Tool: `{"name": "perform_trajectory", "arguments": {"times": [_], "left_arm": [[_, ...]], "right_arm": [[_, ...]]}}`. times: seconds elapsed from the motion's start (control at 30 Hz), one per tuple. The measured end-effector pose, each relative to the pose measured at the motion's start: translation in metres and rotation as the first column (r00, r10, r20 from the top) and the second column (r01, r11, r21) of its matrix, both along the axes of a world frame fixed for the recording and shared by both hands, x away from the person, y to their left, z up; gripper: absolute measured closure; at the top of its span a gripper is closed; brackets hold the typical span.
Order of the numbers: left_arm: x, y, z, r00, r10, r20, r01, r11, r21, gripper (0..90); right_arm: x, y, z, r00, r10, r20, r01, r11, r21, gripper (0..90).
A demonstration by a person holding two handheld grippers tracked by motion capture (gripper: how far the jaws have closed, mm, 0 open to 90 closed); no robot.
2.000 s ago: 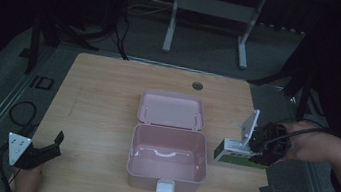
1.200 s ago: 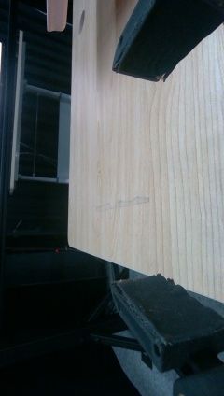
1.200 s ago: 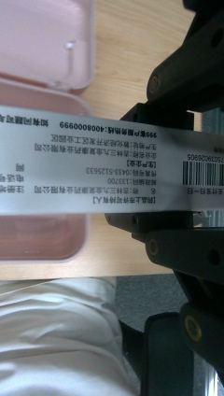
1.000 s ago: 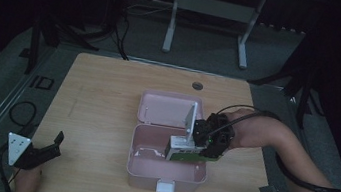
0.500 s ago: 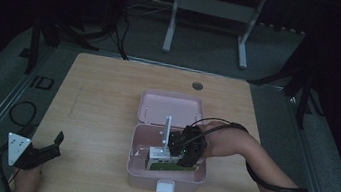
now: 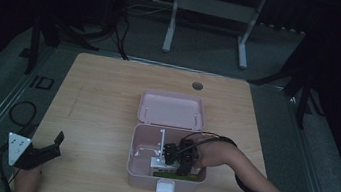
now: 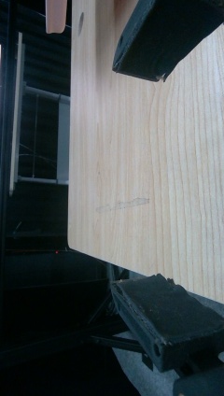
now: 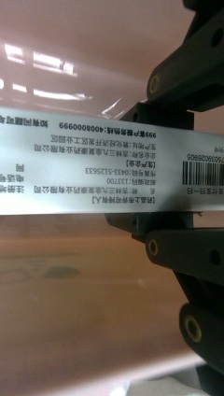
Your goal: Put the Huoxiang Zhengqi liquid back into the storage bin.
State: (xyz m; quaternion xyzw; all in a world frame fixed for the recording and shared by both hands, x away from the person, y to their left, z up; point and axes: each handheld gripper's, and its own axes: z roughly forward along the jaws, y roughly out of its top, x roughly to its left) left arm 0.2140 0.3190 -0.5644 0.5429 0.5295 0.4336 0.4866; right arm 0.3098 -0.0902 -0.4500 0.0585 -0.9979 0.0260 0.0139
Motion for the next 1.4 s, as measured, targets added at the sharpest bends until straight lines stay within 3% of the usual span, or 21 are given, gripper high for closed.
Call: {"name": "perform_trajectory", "arguments": {"times": [0.17, 0.5, 0.6, 0.67, 0.8, 0.87, 1.0, 1.07, 1.2, 1.37, 1.4], "left_arm": [[0.0, 0.0, 0.0, 1.0, 0.0, -0.001, 0.0, 1.0, 0.002, 0.3], [0.0, -0.001, 0.0, 1.0, 0.001, -0.003, -0.001, 1.0, 0.005, 0.3], [0.0, 0.0, 0.0, 1.0, 0.001, -0.004, -0.001, 1.0, 0.004, 0.3], [0.0, 0.0, 0.0, 1.0, 0.0, -0.006, 0.0, 1.0, 0.006, 0.3], [0.0, 0.0, 0.0, 1.0, 0.0, -0.003, 0.0, 1.0, 0.004, 0.4], [0.0, 0.0, 0.0, 1.0, -0.001, -0.003, 0.001, 1.0, 0.004, 0.3], [0.0, 0.0, 0.0, 1.0, -0.001, -0.004, 0.001, 1.0, 0.004, 0.4], [0.0, 0.0, 0.0, 1.0, 0.0, -0.004, 0.0, 1.0, 0.003, 0.3], [0.0, 0.0, 0.0, 1.0, 0.0, -0.005, 0.0, 1.0, 0.004, 0.3], [0.0, 0.0, 0.0, 1.0, 0.0, -0.004, 0.0, 1.0, 0.004, 0.4], [0.0, 0.0, 0.0, 1.0, 0.0, -0.004, 0.0, 1.0, 0.004, 0.3]], "right_arm": [[0.0, 0.0, -0.012, 0.9999, -0.006, -0.016, 0.006, 1.0, -0.02, 62.1], [0.002, -0.005, -0.014, 0.9992, -0.019, -0.036, 0.02, 1.0, 0.021, 58.1], [0.001, -0.005, -0.006, 0.9981, -0.032, -0.052, 0.035, 0.998, 0.054, 47.6], [0.001, -0.007, 0.002, 0.999, -0.028, -0.034, 0.03, 0.997, 0.066, 43.8], [0.0, -0.013, 0.023, 0.9994, -0.03, -0.015, 0.032, 0.99, 0.137, 33.8], [0.0, -0.018, 0.034, 0.9994, -0.034, 0.002, 0.033, 0.982, 0.187, 28.3], [-0.002, -0.031, 0.053, 0.9953, -0.07, 0.067, 0.047, 0.953, 0.298, 12.3], [-0.003, -0.038, 0.06, 0.9902, -0.074, 0.118, 0.028, 0.934, 0.355, 11.5], [0.003, -0.053, 0.072, 0.9813, -0.128, 0.144, 0.057, 0.908, 0.416, 11.0], [0.014, -0.081, 0.085, 0.9665, -0.203, 0.157, 0.101, 0.864, 0.492, 11.0], [0.016, -0.087, 0.087, 0.9604, -0.214, 0.178, 0.098, 0.857, 0.506, 11.0]]}}
